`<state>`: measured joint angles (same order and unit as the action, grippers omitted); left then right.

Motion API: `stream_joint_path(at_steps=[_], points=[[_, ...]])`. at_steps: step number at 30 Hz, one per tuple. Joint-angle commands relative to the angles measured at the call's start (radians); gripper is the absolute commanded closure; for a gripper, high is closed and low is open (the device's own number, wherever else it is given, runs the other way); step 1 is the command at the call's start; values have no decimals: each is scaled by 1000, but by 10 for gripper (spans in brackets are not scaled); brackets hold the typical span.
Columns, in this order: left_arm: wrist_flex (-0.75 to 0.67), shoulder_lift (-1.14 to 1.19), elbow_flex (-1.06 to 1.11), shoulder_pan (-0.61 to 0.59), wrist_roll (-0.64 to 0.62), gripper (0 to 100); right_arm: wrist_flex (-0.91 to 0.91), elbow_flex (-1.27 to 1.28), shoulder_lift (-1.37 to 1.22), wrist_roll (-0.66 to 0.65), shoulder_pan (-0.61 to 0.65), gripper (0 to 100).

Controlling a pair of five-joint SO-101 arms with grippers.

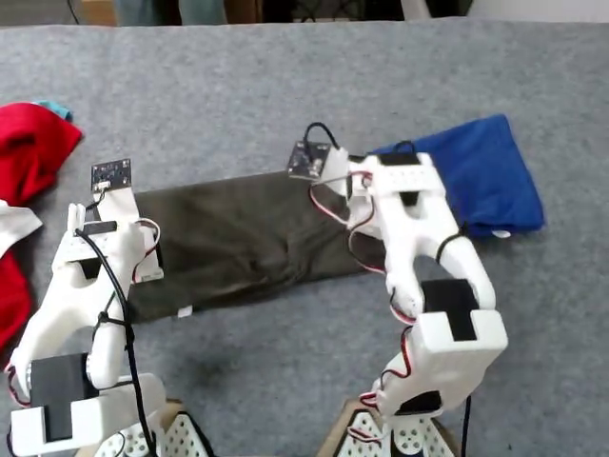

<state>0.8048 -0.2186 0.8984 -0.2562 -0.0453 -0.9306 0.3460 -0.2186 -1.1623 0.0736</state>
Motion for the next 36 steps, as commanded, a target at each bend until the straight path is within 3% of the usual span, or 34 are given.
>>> stream_joint_path(at_steps=[1,12,19,25,29,36], points=[[-11,-31,-2,-1,2,967,52,10,13,-8,-21,984],[14,-48,-24,-7,-2,967,-373,-196,200,38,17,984],[342,-124,-289,-56,2,958,-473,-236,349,37,34,984],[545,-84,-455,-179,-3,744,-489,-202,386,35,28,984],[562,18,-478,-268,2,725,-485,-156,386,35,29,984],[454,302,-490,-280,-25,726,-483,-148,386,34,49,984]])
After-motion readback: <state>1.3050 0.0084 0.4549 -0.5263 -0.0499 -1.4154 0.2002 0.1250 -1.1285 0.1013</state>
